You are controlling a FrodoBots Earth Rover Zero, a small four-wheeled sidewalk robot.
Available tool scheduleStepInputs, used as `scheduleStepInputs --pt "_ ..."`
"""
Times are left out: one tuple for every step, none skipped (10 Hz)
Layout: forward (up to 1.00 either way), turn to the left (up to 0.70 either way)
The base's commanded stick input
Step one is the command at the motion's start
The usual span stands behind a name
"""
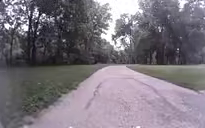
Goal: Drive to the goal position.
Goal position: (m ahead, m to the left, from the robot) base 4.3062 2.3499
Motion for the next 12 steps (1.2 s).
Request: scheduleStepInputs --pt "0.70 -0.12" --pt "0.70 -0.13" --pt "0.70 -0.11" --pt "0.70 -0.08" --pt "0.70 -0.04" --pt "0.70 -0.01" --pt "0.70 0.00" --pt "0.70 0.00" --pt "0.70 0.00" --pt "0.70 0.00" --pt "0.70 0.00" --pt "0.70 0.00"
